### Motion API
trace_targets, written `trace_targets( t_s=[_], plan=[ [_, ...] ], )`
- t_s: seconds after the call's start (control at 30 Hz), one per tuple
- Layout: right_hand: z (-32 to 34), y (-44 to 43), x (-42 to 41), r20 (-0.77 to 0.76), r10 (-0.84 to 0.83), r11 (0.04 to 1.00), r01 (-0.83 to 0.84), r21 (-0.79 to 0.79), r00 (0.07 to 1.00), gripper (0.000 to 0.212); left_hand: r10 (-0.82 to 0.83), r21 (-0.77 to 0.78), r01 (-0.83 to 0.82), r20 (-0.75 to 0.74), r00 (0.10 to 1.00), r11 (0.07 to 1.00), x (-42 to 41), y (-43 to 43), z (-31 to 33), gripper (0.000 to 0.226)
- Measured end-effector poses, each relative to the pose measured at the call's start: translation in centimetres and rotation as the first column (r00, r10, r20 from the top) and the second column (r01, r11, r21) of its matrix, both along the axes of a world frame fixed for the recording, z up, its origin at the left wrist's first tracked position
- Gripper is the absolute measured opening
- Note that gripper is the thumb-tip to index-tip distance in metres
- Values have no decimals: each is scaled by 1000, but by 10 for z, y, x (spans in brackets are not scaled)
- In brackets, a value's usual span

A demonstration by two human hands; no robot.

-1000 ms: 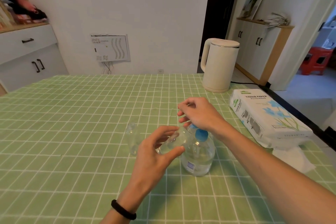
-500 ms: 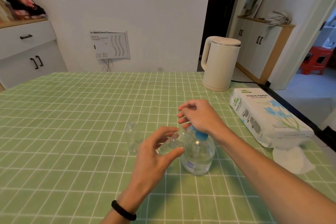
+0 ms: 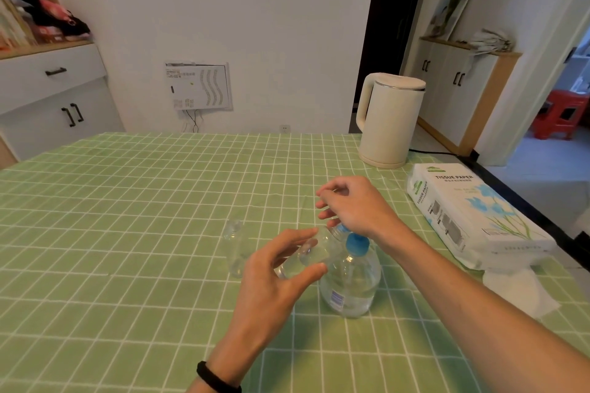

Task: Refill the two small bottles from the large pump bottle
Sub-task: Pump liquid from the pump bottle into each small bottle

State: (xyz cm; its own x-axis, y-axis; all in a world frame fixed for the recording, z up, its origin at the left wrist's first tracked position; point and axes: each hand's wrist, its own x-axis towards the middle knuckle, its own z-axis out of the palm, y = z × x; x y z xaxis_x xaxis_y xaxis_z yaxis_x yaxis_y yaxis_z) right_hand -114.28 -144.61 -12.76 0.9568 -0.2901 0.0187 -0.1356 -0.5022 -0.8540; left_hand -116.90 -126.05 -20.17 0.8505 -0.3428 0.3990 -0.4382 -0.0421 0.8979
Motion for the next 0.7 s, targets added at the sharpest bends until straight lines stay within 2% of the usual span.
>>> trace_targets(
  t_s=[0.2,0.57,0.7],
  plan=[
    [-12,2,-1,-50,-32,998,35,57,998,16,7,4,-7,-8,1000,1000,2,1,-7,45],
    [-8,1,-2,-29,-48,999,48,16,998,16,-4,-3,4,-10,1000,1000,4,0,-8,47],
    [2,2,-1,-9,-38,998,37,-42,999,11,-14,-15,15,5,1000,1000,5,0,-3,46]
  ],
)
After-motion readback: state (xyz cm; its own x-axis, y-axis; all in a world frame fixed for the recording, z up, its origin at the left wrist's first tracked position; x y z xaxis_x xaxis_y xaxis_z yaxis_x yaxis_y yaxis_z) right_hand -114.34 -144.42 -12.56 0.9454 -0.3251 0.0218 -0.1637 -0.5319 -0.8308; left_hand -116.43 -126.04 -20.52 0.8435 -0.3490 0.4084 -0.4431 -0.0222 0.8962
